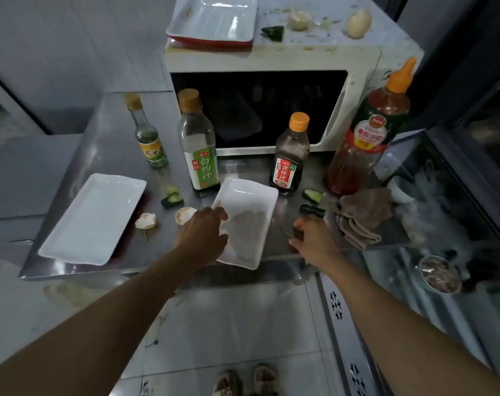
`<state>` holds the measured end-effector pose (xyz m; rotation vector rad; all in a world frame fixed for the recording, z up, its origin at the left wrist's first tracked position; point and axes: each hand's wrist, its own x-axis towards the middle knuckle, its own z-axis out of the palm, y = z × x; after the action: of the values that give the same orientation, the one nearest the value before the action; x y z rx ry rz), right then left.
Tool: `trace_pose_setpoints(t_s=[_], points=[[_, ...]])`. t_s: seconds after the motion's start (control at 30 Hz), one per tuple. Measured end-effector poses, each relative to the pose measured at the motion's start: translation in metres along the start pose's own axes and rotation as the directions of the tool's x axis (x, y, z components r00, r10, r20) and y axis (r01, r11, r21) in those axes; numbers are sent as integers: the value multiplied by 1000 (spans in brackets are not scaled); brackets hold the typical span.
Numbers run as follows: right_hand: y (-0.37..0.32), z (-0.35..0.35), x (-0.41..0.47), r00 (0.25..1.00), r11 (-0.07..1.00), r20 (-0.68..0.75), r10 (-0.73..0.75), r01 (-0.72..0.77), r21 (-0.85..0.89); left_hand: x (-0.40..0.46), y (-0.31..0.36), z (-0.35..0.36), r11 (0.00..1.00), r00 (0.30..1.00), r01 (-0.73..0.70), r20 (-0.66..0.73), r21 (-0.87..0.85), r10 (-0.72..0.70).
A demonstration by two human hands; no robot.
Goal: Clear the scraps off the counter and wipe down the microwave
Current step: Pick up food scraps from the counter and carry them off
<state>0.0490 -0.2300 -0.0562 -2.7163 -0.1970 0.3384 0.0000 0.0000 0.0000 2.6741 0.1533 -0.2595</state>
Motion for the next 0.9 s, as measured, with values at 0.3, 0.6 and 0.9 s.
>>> trace_pose_setpoints(t_s=[0.3,0.6,0.9], points=[[5,10,13,999,996,-33,-43,40,-84,-3,-12,3,993,991,118,-56,2,-118],[-7,-2,19,990,990,-51,-133,134,33,-24,-21,-3,971,972,226,-86,79,-219],[-74,-24,23,925,916,-17,-380,378,131,-57,-50,-31,927,917,374,-155,14,-368]])
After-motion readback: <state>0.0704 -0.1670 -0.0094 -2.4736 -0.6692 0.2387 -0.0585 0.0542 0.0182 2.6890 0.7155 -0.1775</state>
